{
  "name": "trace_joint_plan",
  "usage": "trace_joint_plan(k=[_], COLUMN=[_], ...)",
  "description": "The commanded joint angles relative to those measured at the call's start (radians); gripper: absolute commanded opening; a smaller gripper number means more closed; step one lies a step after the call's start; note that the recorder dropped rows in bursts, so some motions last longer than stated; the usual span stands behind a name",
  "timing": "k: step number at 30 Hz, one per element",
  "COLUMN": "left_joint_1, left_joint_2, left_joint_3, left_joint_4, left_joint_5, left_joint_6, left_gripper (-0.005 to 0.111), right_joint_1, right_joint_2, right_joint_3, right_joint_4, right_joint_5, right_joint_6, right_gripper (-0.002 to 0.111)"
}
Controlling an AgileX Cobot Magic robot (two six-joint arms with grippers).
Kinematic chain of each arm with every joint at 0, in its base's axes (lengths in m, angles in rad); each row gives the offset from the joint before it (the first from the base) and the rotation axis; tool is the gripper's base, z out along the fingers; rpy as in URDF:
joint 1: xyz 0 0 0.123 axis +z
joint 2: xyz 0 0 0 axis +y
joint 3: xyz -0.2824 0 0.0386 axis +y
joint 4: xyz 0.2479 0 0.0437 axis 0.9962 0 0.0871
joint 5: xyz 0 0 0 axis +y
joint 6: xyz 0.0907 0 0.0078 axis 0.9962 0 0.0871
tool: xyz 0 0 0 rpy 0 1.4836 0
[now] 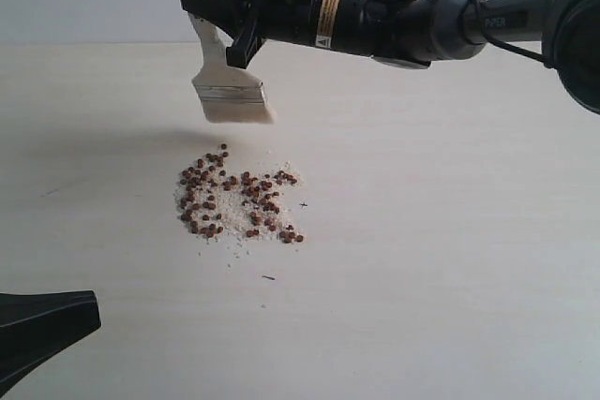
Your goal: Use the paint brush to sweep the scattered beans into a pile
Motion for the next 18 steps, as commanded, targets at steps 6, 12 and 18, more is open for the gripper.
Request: trace_joint_plan(k=[6,12,18], left_joint_1=[0.001,0.001,0.001], left_joint_2=[-0.006,-0.006,-0.006], left_joint_3=[0.004,0.004,0.004], left_joint_4=[-0.004,-0.004,-0.004], left_joint_5=[0.008,0.008,0.008], left_joint_6=[0.005,0.005,0.005], left_gripper=[0.0,0.0,0.0], right_joint_1=[-0.016,-0.016,-0.016], right_joint_2=[0.055,0.055,0.055], right_joint_3=[-0.01,-0.01,-0.01], right_joint_4=[0.073,0.076,0.081], right_joint_5=[-0.078,-0.079,-0.079], right_joint_6=[-0.038,-0.031,-0.031], right_gripper=[0.0,0.0,0.0])
